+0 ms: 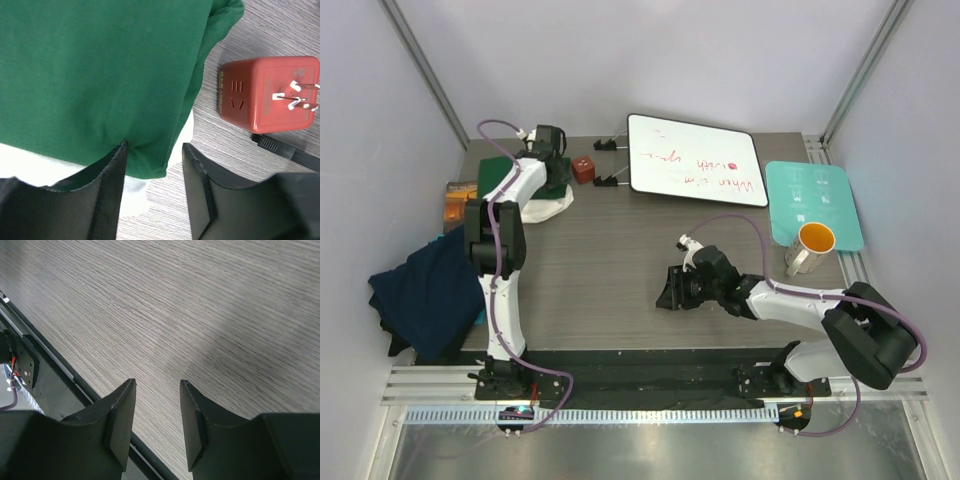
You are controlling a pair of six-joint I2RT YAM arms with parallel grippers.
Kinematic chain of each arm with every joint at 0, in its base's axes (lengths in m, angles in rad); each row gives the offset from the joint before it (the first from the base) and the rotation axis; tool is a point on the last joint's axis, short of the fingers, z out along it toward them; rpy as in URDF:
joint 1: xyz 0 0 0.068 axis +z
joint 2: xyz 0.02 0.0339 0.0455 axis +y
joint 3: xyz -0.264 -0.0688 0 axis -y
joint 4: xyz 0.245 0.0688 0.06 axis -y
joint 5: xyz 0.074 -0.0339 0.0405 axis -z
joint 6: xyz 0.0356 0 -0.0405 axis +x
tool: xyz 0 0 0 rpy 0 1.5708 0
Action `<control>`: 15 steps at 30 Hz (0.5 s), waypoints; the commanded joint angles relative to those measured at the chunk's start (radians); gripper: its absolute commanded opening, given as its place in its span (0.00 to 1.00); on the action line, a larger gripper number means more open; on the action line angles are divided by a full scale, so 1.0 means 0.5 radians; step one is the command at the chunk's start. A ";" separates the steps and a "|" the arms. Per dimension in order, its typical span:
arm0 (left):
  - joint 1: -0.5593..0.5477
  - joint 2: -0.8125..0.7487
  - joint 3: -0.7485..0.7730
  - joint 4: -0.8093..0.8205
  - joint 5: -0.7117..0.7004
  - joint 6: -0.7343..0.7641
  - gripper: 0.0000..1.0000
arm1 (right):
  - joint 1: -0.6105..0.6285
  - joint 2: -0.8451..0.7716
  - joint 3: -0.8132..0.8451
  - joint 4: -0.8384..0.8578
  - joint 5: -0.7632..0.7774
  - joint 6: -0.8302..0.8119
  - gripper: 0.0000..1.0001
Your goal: Fold and stack the t-shirts
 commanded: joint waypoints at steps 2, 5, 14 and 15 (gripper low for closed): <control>0.004 0.069 0.033 0.000 -0.045 0.018 0.30 | 0.012 -0.044 0.053 -0.012 0.046 -0.022 0.46; 0.001 0.072 0.033 0.021 -0.024 0.018 0.03 | 0.012 -0.106 0.004 -0.018 0.071 -0.007 0.46; -0.029 -0.357 -0.133 0.294 -0.367 0.131 0.00 | 0.012 -0.158 0.013 -0.052 0.080 0.012 0.45; -0.029 -0.446 -0.118 0.310 -0.368 0.144 0.00 | 0.012 -0.164 0.013 -0.055 0.089 0.015 0.45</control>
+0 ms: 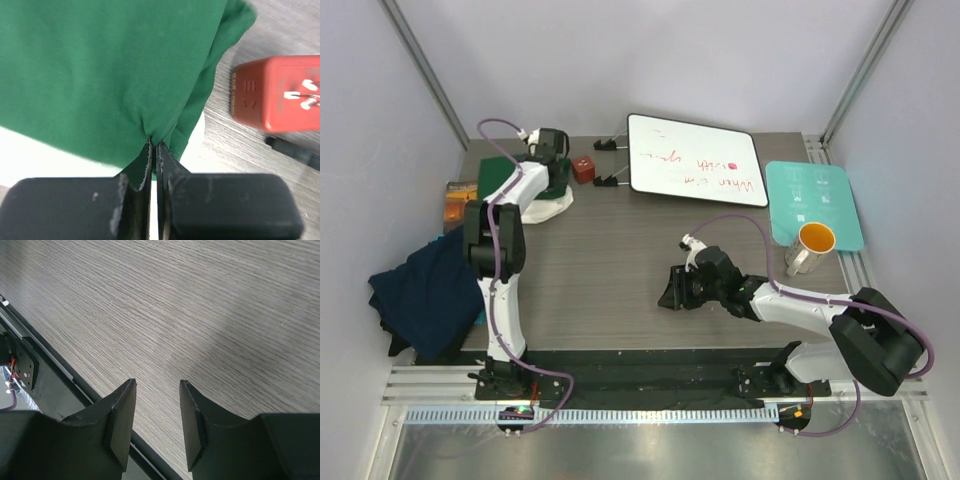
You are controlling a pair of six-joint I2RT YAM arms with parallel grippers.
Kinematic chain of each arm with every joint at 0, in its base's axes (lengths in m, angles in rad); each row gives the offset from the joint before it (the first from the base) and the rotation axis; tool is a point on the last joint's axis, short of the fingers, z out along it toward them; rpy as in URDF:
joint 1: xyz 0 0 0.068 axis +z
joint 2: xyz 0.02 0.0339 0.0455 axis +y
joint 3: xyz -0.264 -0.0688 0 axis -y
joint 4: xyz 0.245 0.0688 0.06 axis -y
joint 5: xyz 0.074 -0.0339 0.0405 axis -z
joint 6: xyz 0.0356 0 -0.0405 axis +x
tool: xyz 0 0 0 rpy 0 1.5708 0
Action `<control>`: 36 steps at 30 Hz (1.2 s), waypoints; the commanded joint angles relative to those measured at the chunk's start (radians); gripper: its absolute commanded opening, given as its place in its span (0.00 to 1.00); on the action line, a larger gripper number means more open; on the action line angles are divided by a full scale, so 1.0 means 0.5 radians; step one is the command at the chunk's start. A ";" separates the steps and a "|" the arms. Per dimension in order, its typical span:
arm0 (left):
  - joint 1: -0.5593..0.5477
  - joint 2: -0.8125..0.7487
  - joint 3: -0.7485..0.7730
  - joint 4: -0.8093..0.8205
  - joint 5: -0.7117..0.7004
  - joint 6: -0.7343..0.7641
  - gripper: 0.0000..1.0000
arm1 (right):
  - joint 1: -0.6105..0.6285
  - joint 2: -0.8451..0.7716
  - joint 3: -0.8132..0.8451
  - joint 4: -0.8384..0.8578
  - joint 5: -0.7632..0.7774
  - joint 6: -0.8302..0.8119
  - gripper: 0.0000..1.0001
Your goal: Fold and stack the t-shirts
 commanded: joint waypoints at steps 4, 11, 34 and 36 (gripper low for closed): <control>0.006 -0.548 0.209 0.145 -0.148 0.149 0.00 | 0.012 -0.090 0.019 0.005 0.056 0.023 0.45; -0.048 -0.763 0.721 -0.217 -0.101 0.262 0.00 | 0.012 -0.142 0.055 -0.120 0.178 -0.047 0.44; -0.849 -1.905 -1.272 -0.113 0.392 0.023 0.00 | -0.025 -0.664 0.822 -0.688 1.148 -0.244 0.01; -0.917 -1.838 -1.251 -0.116 0.435 0.020 0.00 | -0.025 -0.633 0.816 -0.676 1.099 -0.204 0.01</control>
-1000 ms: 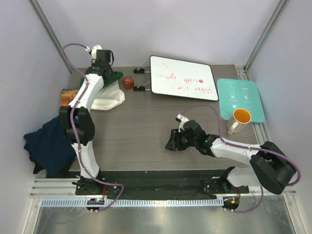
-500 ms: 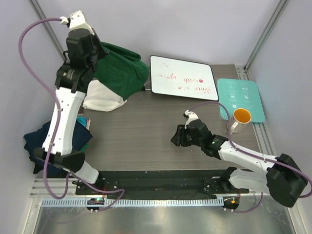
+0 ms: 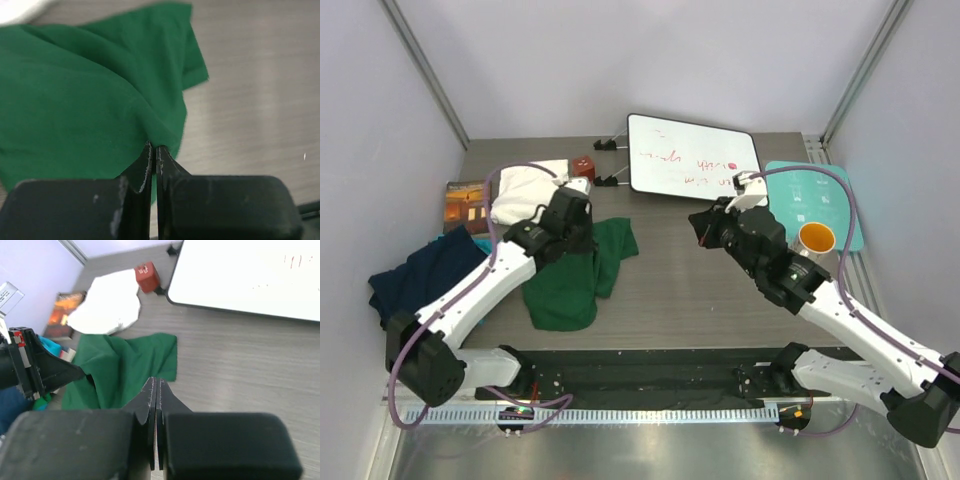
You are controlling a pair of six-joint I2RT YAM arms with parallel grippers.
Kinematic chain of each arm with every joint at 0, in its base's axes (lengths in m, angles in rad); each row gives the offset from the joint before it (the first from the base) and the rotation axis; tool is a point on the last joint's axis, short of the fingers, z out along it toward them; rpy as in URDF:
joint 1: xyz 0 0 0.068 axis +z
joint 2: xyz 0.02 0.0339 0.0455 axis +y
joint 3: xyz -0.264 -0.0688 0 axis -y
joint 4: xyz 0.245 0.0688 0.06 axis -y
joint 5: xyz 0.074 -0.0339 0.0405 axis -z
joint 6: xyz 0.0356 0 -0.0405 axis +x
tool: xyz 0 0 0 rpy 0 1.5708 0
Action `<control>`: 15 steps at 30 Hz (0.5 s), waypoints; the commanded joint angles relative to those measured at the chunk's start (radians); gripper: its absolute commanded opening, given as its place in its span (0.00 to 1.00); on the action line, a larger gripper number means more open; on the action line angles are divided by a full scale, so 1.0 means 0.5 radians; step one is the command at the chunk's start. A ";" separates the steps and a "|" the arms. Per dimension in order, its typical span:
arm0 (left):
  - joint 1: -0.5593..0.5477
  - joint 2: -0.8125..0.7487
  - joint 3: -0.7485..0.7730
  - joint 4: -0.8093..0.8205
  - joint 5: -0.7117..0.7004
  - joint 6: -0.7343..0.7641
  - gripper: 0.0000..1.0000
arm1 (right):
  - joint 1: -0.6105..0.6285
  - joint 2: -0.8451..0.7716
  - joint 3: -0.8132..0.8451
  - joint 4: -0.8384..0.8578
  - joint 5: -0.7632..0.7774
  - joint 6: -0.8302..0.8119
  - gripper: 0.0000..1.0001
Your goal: Fold and stack the t-shirts
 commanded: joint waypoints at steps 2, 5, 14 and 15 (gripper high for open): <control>-0.253 0.138 0.106 0.157 0.074 -0.068 0.00 | -0.005 0.146 -0.015 -0.116 -0.071 -0.009 0.01; -0.406 0.289 0.155 0.188 0.043 -0.050 0.00 | -0.002 0.143 -0.076 -0.113 -0.089 0.012 0.01; -0.707 0.731 0.453 0.639 0.340 0.150 0.00 | -0.005 -0.393 -0.321 -0.134 0.174 0.009 0.01; -0.728 0.795 0.480 0.660 0.340 0.156 0.00 | -0.005 -0.421 -0.337 -0.155 0.190 0.000 0.01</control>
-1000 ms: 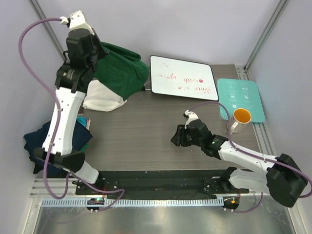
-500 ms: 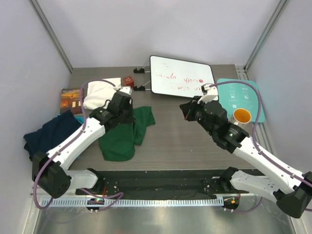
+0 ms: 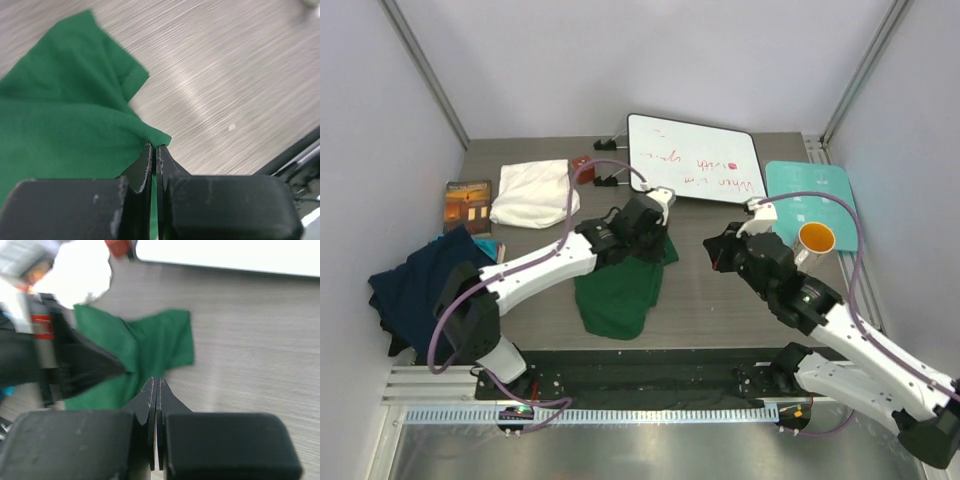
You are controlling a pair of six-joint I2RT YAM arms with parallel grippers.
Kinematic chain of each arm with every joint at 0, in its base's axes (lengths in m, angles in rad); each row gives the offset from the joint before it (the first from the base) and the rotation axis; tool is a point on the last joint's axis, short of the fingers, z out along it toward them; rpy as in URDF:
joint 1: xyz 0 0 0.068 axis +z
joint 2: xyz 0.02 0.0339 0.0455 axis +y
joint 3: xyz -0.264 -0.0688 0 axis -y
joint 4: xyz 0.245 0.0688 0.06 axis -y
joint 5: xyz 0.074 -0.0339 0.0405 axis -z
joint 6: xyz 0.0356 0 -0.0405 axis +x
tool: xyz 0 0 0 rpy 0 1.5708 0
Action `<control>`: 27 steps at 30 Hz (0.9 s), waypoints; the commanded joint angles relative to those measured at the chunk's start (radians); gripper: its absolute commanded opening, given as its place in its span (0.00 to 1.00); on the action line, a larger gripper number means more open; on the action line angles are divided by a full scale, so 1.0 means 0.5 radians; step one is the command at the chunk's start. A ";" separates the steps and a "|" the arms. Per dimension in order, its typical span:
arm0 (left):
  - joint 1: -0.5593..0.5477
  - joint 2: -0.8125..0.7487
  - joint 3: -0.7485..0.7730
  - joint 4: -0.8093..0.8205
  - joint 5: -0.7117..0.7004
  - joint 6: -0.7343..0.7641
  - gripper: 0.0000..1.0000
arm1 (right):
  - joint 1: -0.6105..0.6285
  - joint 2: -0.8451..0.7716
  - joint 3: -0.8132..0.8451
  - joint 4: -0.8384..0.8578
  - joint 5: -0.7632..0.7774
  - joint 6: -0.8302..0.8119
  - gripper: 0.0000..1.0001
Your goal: Fold and stack the t-shirts
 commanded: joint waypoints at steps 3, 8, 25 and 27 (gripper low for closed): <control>-0.094 0.190 0.279 0.457 0.103 0.087 0.00 | -0.005 -0.261 -0.048 -0.110 0.245 -0.017 0.01; -0.106 0.105 0.534 0.507 0.033 0.172 0.00 | -0.005 -0.216 -0.088 -0.141 0.282 0.038 0.01; -0.039 -1.276 -0.714 0.207 -0.953 -0.014 0.00 | -0.008 0.168 -0.180 -0.028 0.138 0.124 0.01; -0.039 -1.267 -0.848 0.094 -0.910 -0.200 0.00 | -0.008 0.220 -0.168 0.003 0.101 0.127 0.01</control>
